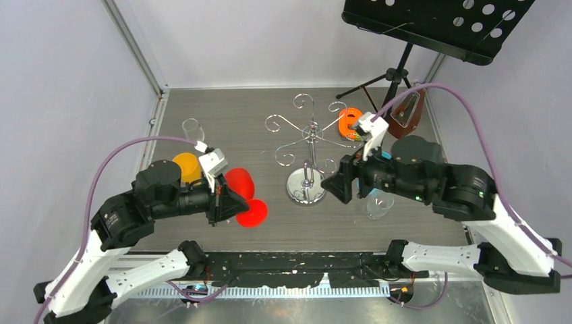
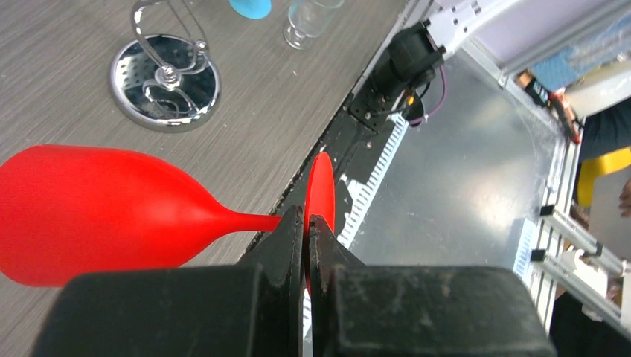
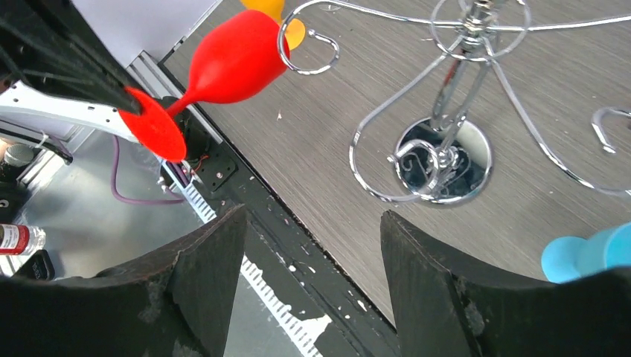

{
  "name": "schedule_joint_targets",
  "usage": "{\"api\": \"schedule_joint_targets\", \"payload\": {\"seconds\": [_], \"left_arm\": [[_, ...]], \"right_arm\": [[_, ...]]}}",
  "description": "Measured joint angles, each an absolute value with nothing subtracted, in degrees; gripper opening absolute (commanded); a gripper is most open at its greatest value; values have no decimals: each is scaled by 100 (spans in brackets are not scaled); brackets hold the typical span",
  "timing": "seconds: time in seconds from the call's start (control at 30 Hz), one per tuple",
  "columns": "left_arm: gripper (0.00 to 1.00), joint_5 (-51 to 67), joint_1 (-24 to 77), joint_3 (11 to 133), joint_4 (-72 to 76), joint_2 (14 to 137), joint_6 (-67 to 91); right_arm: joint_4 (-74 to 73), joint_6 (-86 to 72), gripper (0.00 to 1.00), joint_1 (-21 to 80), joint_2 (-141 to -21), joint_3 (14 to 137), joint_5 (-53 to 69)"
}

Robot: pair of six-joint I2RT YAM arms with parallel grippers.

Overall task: Take the wine glass off the wine glass rack
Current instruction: Place the wine glass at the center of the board.

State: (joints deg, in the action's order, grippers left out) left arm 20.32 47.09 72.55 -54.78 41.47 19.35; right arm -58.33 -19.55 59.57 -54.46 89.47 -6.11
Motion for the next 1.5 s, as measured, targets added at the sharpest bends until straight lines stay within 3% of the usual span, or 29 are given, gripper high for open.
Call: {"api": "schedule_joint_targets", "payload": {"seconds": [0.43,0.83,1.23,1.5], "left_arm": [[0,-386,7476,7111,-5610,4252,1905],[0,-2886,9955,7487,-5994,5352,2248],[0,-4379,11163,7940,-6394,6112,2663],[0,-4764,11515,8060,-6628,6462,2816]], "right_arm": [[-5557,-2637,73,7367,-6377,9336,-1391],[-5393,-3225,73,8075,-6921,9345,-1704],[-5039,-3782,73,8409,-7168,8906,-1723],[-4947,-3986,73,8484,-7402,8735,-1697]]}}
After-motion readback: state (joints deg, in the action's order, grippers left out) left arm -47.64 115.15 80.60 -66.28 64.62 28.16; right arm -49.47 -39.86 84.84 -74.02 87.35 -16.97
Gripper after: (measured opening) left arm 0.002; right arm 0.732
